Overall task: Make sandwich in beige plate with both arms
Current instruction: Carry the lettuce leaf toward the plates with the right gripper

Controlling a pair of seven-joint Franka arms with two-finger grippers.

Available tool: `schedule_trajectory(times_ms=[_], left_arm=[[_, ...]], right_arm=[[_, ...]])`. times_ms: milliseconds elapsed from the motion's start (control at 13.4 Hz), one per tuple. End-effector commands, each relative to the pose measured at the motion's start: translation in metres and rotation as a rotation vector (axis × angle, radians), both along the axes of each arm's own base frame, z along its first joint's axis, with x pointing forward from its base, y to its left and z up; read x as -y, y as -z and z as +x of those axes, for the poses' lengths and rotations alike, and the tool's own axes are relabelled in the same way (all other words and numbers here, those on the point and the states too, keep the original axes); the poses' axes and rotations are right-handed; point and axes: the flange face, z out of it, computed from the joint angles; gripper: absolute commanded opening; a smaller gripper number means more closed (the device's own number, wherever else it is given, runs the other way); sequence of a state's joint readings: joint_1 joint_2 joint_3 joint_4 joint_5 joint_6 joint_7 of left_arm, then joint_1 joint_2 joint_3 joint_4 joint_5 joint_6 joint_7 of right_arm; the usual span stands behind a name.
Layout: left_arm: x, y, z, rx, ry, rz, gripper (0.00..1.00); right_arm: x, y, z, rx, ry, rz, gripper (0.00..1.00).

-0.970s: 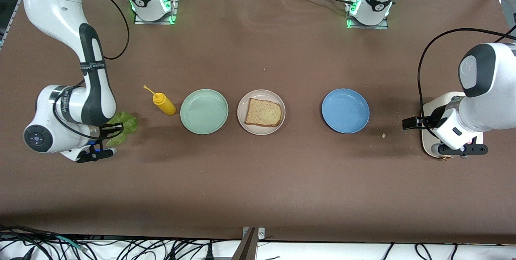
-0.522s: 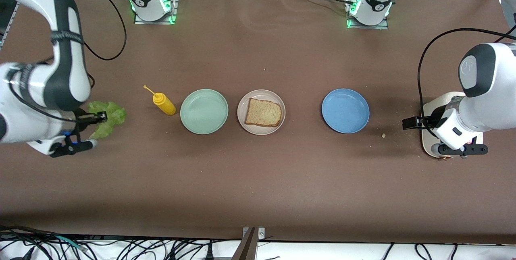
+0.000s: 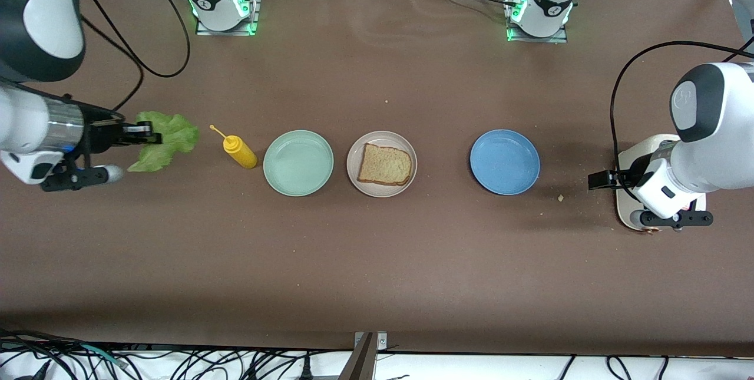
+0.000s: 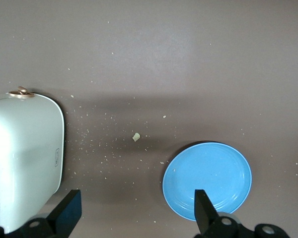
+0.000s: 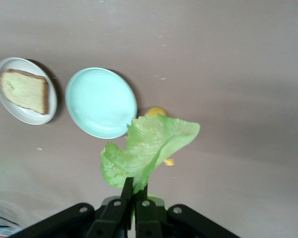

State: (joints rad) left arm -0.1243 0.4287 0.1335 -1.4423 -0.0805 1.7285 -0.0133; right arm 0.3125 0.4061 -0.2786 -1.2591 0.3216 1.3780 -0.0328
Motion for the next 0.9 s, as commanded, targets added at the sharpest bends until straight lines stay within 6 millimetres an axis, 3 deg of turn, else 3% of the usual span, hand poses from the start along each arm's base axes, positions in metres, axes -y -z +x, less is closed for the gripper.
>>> schedule_trajectory(times_ms=[0,149,299,522,597,821], left_arm=[[-0.001,-0.007,-0.002,-0.002,0.008,0.031,1.0],[-0.001,-0.007,-0.002,-0.002,0.008,0.031,1.0],[-0.001,-0.007,-0.002,-0.002,0.008,0.031,1.0],[-0.001,-0.007,-0.002,-0.002,0.006,0.031,1.0],[-0.001,-0.008,-0.002,-0.001,0.006,0.031,1.0],[-0.001,-0.007,-0.002,-0.002,0.006,0.031,1.0]], right_arm=[[-0.09,0.02,-0.004,0.004,0.044,-0.025,0.0],[-0.168,0.045,-0.01,0.059,0.024,-0.036,0.0],[-0.215,0.076,-0.008,0.087,0.14,-0.046,0.0],[-0.288,0.136,-0.011,0.081,0.266,0.078,0.0],[-0.307,0.159,-0.014,0.087,0.288,0.079,0.0],[-0.337,0.197,-0.021,0.084,0.362,0.106,0.0]])
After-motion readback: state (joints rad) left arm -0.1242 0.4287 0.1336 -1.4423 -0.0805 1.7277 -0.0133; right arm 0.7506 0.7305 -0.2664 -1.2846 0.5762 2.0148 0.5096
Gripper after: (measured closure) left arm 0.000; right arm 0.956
